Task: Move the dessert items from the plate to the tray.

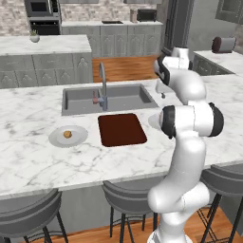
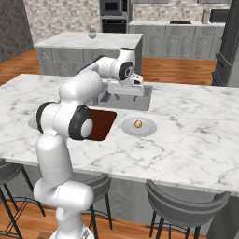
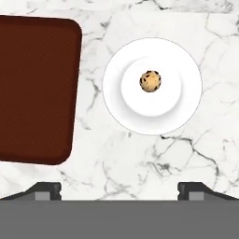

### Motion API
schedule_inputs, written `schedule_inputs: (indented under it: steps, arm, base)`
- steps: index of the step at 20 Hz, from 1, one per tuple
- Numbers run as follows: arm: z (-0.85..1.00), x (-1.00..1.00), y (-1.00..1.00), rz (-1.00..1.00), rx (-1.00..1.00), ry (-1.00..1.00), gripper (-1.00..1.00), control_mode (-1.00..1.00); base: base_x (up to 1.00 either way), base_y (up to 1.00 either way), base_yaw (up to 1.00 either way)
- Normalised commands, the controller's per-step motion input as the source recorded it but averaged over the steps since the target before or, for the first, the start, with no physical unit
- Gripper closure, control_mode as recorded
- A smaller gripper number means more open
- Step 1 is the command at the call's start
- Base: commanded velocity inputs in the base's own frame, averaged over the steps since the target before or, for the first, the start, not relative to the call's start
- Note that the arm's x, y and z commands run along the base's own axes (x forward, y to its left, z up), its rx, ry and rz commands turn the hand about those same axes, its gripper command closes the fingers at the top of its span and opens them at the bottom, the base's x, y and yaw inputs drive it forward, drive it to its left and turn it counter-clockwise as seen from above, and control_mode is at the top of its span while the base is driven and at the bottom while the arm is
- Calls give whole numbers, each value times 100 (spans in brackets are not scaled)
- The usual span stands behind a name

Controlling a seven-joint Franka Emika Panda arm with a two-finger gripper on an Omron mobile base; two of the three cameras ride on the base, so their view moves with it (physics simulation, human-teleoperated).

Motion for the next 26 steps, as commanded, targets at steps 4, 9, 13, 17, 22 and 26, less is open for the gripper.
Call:
schedule_inputs:
  steps: [4,9,13,17,22,26]
  arm:
    - [-37,74,-30,-8,-2,7,-100,-100]
    - [-22,35,-10,-2,0,0,-100,-100]
    - [-34,25,0,-1,-1,-3,-100,-100]
    - [-23,20,0,0,0,0,-100,-100]
    - [-42,28,-6,0,-2,-3,-100,-100]
    - [-39,28,-4,-17,-5,-7,-100,-100]
  base:
    - [0,0,0]
    - [0,0,0]
    - [0,0,0]
    - [0,0,0]
    - [0,0,0]
    - [0,0,0]
